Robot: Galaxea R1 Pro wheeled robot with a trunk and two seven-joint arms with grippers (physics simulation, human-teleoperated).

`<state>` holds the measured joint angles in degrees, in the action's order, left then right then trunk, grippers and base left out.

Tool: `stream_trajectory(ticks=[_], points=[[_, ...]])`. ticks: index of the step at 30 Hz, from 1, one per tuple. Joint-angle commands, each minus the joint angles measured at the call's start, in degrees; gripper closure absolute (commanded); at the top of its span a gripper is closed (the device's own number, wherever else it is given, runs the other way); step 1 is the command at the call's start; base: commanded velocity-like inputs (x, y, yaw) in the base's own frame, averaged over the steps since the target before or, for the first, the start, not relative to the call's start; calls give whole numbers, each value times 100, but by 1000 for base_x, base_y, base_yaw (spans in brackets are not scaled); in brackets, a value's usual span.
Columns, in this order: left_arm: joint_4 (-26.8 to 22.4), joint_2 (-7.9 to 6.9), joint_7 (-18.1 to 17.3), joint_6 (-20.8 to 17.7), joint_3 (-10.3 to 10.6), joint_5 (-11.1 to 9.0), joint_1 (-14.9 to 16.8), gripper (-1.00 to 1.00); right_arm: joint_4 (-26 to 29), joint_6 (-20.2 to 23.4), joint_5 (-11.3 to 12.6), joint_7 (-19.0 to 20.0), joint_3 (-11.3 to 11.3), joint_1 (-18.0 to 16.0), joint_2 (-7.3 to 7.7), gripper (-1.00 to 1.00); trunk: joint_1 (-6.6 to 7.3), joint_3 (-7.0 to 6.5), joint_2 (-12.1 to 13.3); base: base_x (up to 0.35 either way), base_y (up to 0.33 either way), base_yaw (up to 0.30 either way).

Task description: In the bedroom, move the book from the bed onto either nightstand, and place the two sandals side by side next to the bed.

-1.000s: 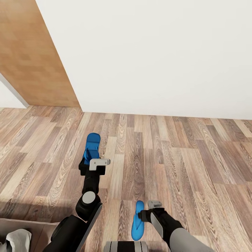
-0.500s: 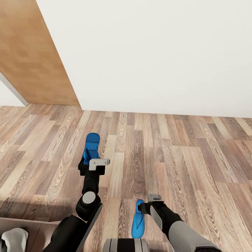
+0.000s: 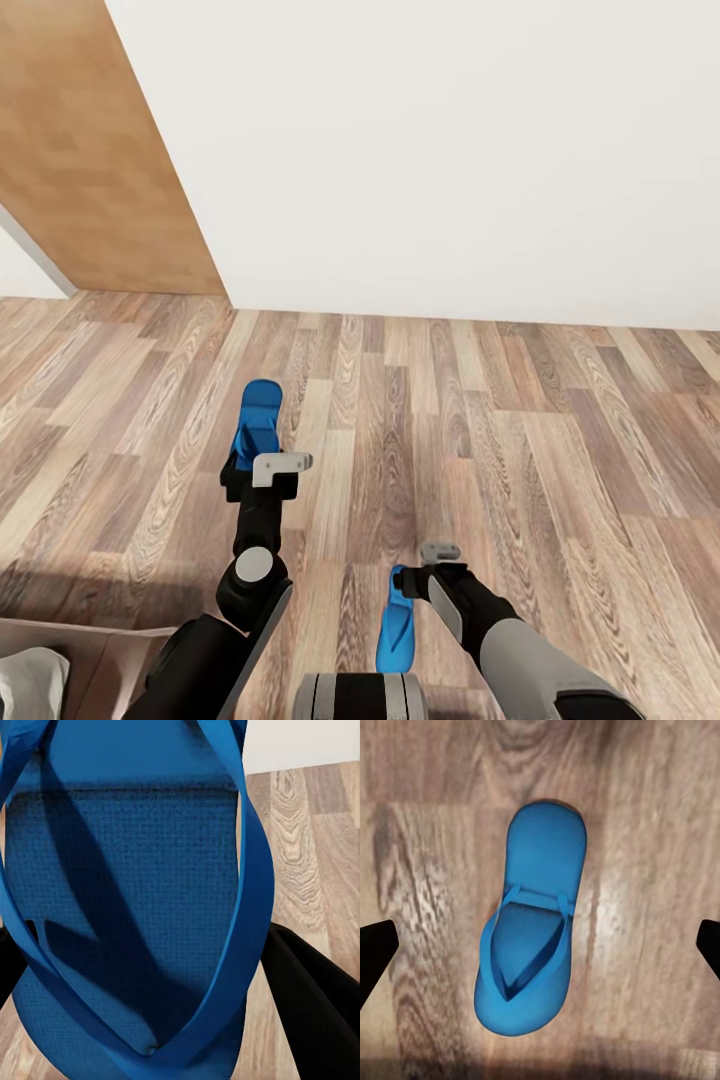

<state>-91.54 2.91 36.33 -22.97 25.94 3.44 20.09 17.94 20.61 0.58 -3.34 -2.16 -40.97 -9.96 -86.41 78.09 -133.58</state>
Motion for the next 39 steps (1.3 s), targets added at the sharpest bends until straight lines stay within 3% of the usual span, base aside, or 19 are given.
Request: stream_trajectory(ticks=[1,24,39], points=[[-4,-1,21,-50,8,45,4,100,10,30,8,-18,-22,-1,-4,-100,-22,22,-43,0,0,0],[-4,-1,23,-57,9,43,4,100,-57,30,16,-18,-30,-7,-4,-100,-527,435,-965,0,0,0],[-4,-1,14,-66,9,48,4,100,-235,22,21,2,-30,-6,-4,-100,-532,479,-968,0,0,0]])
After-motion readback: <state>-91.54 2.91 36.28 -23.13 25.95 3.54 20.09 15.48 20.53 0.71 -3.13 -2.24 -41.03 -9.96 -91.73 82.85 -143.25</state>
